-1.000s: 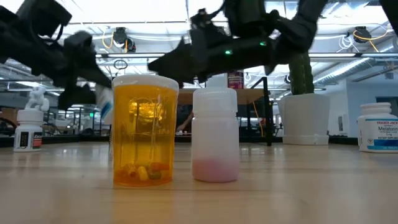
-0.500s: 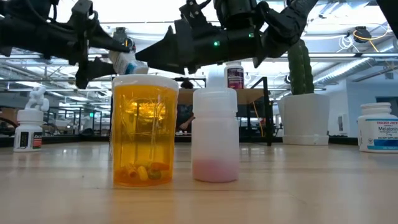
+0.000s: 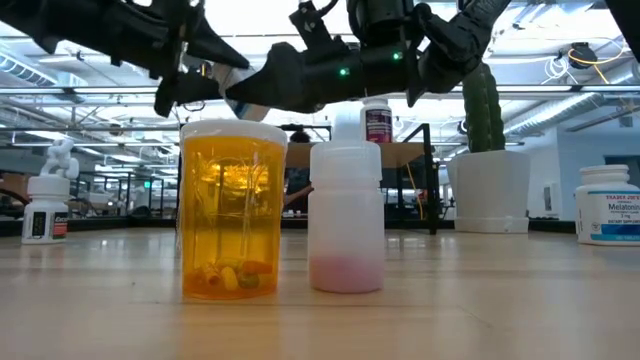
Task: Pick and place medicine bottles onto shelf by color
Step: Put the top left white blue pill bottle on the shelf
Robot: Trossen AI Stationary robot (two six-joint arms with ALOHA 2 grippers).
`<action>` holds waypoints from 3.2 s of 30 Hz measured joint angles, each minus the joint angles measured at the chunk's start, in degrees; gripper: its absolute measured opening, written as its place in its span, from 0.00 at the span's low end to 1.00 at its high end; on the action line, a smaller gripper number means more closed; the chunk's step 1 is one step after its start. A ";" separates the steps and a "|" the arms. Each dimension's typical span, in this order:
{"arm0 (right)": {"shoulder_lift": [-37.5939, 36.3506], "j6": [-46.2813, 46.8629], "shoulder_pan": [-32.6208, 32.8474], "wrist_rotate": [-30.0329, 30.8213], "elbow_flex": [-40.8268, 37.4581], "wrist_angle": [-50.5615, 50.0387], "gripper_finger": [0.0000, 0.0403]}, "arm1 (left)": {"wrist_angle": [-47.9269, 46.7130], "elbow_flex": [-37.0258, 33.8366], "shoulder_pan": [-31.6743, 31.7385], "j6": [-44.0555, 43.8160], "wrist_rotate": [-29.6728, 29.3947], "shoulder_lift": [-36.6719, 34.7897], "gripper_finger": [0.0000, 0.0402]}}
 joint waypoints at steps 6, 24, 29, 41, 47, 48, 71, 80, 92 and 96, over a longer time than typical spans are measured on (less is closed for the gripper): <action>-1.44 1.84 0.55 0.29 0.01 -1.55 0.59 | -0.71 2.98 -0.08 2.63 0.76 1.94 0.61; -16.98 12.34 -3.75 -30.92 -14.11 11.67 0.45 | 10.53 6.51 -4.18 41.28 16.27 1.52 0.86; -16.92 15.11 -5.18 -31.75 -17.17 18.51 0.42 | 13.67 6.41 -3.74 44.61 15.01 5.67 0.87; -16.53 15.20 -3.40 -30.89 -17.41 30.55 0.42 | 32.76 6.38 -2.38 55.61 14.98 20.08 0.87; -15.50 14.66 -3.34 -30.74 -17.41 31.21 0.42 | 39.58 6.36 -2.42 57.55 15.01 20.66 0.87; -15.51 14.62 -3.34 -30.67 -17.41 31.39 0.42 | 40.82 6.36 -2.42 58.05 15.43 20.66 0.87; -15.55 9.56 -3.93 -24.85 -17.37 21.06 0.43 | 38.30 9.09 -2.41 57.23 15.05 20.53 0.40; -17.39 9.21 -5.18 -24.85 -17.42 10.56 0.46 | 30.29 9.16 -2.70 55.81 9.85 19.51 0.42; -30.37 -1.96 -6.40 -16.94 -17.38 -19.84 0.59 | -4.53 17.63 -0.78 45.43 7.22 14.93 0.41; -31.71 -1.91 -6.40 -15.90 -17.39 -22.03 0.64 | -11.56 20.41 -0.52 42.54 7.22 15.35 0.41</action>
